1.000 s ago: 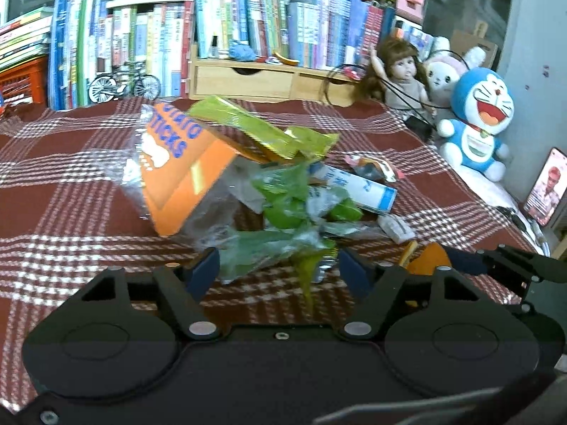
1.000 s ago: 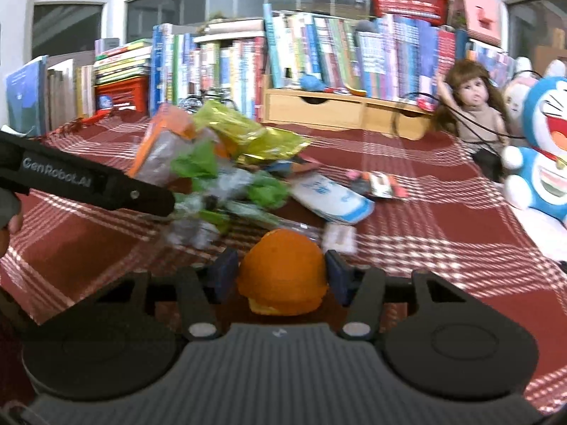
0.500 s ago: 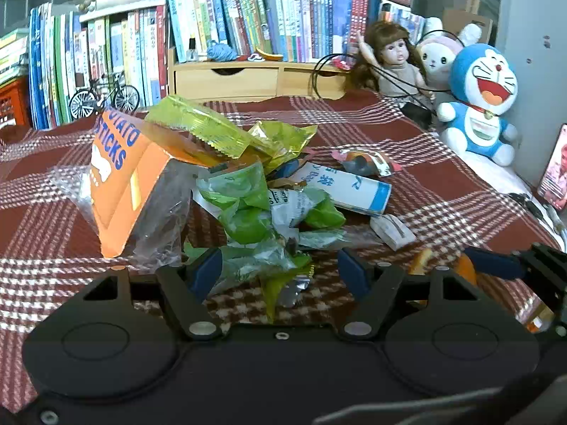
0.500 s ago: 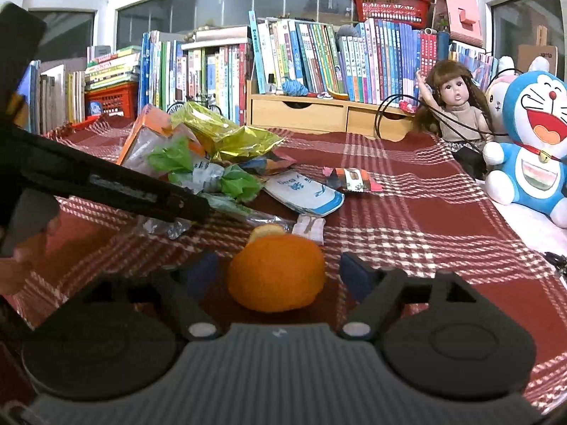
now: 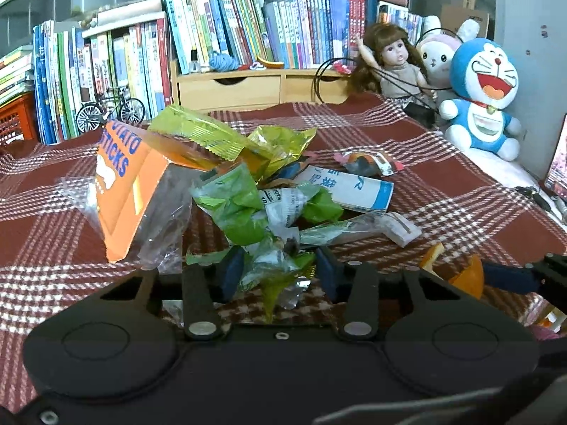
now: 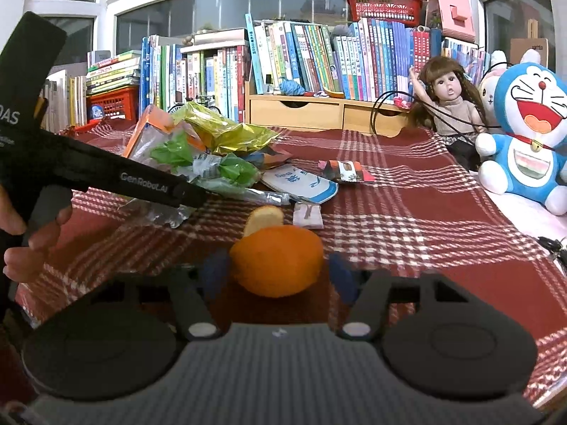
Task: Organize books
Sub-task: 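Grasp the clear wrapper with the left tool while the right tool holds the orange peel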
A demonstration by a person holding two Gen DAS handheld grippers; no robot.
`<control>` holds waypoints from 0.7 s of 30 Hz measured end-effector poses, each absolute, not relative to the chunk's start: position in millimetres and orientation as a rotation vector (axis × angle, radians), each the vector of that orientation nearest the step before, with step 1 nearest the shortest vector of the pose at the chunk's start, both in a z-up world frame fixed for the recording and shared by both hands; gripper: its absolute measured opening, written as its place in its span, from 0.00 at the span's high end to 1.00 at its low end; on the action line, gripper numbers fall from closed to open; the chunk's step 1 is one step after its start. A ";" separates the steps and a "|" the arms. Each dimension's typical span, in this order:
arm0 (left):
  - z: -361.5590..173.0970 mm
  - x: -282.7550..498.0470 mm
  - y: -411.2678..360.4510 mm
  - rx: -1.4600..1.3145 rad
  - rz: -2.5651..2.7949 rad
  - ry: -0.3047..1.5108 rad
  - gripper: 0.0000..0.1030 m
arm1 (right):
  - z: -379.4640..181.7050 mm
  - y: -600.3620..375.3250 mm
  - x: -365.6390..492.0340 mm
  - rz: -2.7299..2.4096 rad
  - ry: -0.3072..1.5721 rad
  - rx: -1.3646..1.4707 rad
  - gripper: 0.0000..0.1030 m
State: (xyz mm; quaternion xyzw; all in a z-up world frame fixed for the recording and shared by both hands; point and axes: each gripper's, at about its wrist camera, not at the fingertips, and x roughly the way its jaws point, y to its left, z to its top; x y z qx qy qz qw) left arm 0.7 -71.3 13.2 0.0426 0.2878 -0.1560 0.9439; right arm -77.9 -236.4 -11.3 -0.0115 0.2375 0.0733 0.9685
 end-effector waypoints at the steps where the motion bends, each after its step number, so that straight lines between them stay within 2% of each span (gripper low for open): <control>1: 14.4 -3.0 -70.4 0.083 -0.320 0.582 0.59 | -10.5 -236.6 -79.1 0.149 0.478 -0.021 0.41; 4: 16.4 -15.2 -67.3 0.080 -0.329 0.571 0.57 | -9.6 -235.2 -83.6 0.143 0.462 -0.028 0.44; 9: 15.5 -27.1 -66.0 0.105 -0.329 0.555 0.34 | -7.1 -236.0 -87.1 0.135 0.446 -0.004 0.46; 14: 12.8 -24.0 -68.4 0.111 -0.336 0.539 0.22 | -4.4 -238.7 -92.6 0.126 0.427 0.021 0.46; 21: 12.5 -2.1 -74.9 0.112 -0.336 0.537 0.20 | -2.8 -247.0 -97.3 0.103 0.415 0.040 0.46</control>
